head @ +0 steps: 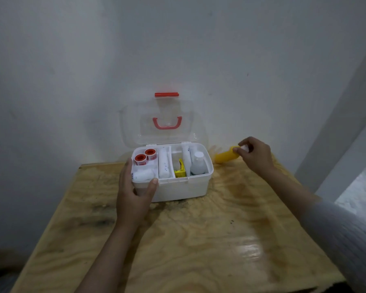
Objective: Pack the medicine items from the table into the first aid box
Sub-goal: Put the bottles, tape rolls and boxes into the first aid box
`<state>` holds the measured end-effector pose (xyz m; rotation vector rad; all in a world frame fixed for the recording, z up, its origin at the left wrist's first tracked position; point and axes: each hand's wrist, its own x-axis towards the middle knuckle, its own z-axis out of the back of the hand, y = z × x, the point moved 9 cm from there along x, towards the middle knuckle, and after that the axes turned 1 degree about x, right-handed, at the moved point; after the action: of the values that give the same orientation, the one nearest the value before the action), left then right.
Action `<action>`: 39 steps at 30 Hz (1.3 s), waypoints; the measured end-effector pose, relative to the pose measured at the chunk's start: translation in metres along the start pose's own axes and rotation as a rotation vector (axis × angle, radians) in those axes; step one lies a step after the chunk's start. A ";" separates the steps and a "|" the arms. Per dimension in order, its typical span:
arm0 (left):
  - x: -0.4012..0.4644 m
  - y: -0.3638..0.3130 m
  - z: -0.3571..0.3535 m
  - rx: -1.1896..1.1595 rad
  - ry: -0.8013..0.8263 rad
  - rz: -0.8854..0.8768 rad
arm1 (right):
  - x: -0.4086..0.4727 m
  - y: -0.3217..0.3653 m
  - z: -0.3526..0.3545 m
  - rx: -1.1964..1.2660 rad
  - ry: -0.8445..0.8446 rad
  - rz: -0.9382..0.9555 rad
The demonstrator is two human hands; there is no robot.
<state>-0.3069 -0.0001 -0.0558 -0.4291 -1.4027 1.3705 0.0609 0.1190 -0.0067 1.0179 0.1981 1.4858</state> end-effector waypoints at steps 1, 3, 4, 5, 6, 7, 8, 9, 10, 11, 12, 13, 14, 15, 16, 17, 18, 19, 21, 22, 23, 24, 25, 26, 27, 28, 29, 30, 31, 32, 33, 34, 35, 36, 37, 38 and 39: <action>0.000 0.000 0.000 0.000 0.001 -0.001 | -0.003 0.009 0.012 0.027 -0.043 -0.004; 0.001 0.002 0.001 0.003 0.004 0.000 | -0.009 0.027 0.037 0.096 -0.150 -0.028; 0.001 0.002 0.000 -0.001 0.006 0.004 | -0.014 0.037 0.050 0.151 -0.217 -0.039; 0.001 0.003 0.000 0.001 0.006 0.006 | -0.018 0.050 0.063 0.213 -0.284 -0.039; 0.001 0.003 0.000 0.003 0.006 0.005 | -0.023 0.063 0.074 0.278 -0.340 -0.028; 0.001 0.003 0.000 0.006 0.004 0.009 | -0.026 0.077 0.082 0.348 -0.377 -0.009; 0.001 0.003 0.000 0.007 0.003 0.012 | -0.028 0.090 0.086 0.413 -0.390 0.008; 0.001 0.002 0.000 0.006 0.003 0.014 | -0.029 0.102 0.086 0.457 -0.376 0.019; 0.001 0.003 0.000 0.005 0.004 0.017 | -0.028 0.113 0.082 0.474 -0.343 0.029; 0.001 0.003 0.001 0.001 0.004 0.016 | -0.027 0.123 0.075 0.467 -0.293 0.040; 0.001 0.004 0.001 -0.002 0.005 0.016 | -0.025 0.132 0.066 0.446 -0.235 0.056; 0.001 0.004 0.001 -0.004 0.007 0.019 | -0.024 0.141 0.056 0.422 -0.176 0.075; 0.001 0.004 0.001 -0.004 0.009 0.019 | -0.024 0.148 0.046 0.405 -0.124 0.093; 0.001 0.004 0.001 0.004 0.010 0.019 | -0.025 0.153 0.038 0.400 -0.078 0.106; 0.001 0.003 0.001 0.011 0.009 0.017 | -0.027 0.158 0.031 0.401 -0.040 0.117; 0.001 0.003 0.001 0.014 0.007 0.018 | -0.029 0.162 0.025 0.402 -0.008 0.126; 0.002 0.003 0.001 0.016 0.004 0.017 | -0.032 0.165 0.020 0.395 0.022 0.138; 0.002 0.003 0.001 0.022 0.002 0.016 | -0.036 0.168 0.016 0.373 0.050 0.152; 0.002 0.004 0.000 0.037 0.001 0.022 | -0.046 0.172 0.006 0.299 0.110 0.184; 0.002 0.005 0.000 0.043 0.001 0.026 | -0.051 0.173 0.000 0.258 0.143 0.196; 0.002 0.005 0.000 0.045 0.000 0.030 | -0.055 0.174 -0.006 0.220 0.173 0.205; 0.002 0.005 0.000 0.047 -0.002 0.032 | -0.059 0.175 -0.012 0.187 0.202 0.212; 0.002 0.005 0.000 0.049 -0.001 0.032 | -0.062 0.175 -0.019 0.158 0.234 0.215; 0.002 0.005 0.000 0.047 0.001 0.031 | -0.065 0.175 -0.025 0.129 0.271 0.217; 0.002 0.005 0.000 0.044 0.003 0.029 | -0.068 0.175 -0.032 0.101 0.311 0.220; 0.002 0.004 0.000 0.039 0.005 0.025 | -0.072 0.176 -0.038 0.076 0.348 0.229; 0.002 0.005 0.000 0.035 0.008 0.023 | -0.075 0.176 -0.045 0.053 0.382 0.240; 0.002 0.005 0.000 0.029 0.011 0.025 | -0.079 0.176 -0.050 0.033 0.413 0.249; 0.002 0.006 0.000 0.027 0.013 0.028 | -0.081 0.174 -0.055 0.019 0.439 0.255; 0.002 0.006 0.000 0.027 0.013 0.030 | -0.082 0.172 -0.058 0.016 0.455 0.253; 0.002 0.006 0.000 0.030 0.013 0.032 | -0.081 0.170 -0.057 0.031 0.454 0.246; 0.002 0.006 0.000 0.031 0.013 0.032 | -0.077 0.168 -0.054 0.066 0.428 0.229; 0.002 0.005 0.000 0.028 0.013 0.030 | -0.070 0.166 -0.047 0.117 0.379 0.208; 0.001 0.004 0.000 0.024 0.012 0.028 | -0.061 0.164 -0.037 0.175 0.309 0.186; 0.001 0.004 0.000 0.022 0.012 0.027 | -0.051 0.162 -0.027 0.224 0.228 0.165; 0.001 0.004 0.000 0.022 0.010 0.028 | -0.040 0.159 -0.018 0.258 0.147 0.145; 0.001 0.005 -0.001 0.021 0.008 0.031 | -0.030 0.156 -0.011 0.281 0.079 0.123</action>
<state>-0.3087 0.0023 -0.0596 -0.4436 -1.3786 1.4062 -0.0637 0.0630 0.0755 1.2139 0.4164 1.6426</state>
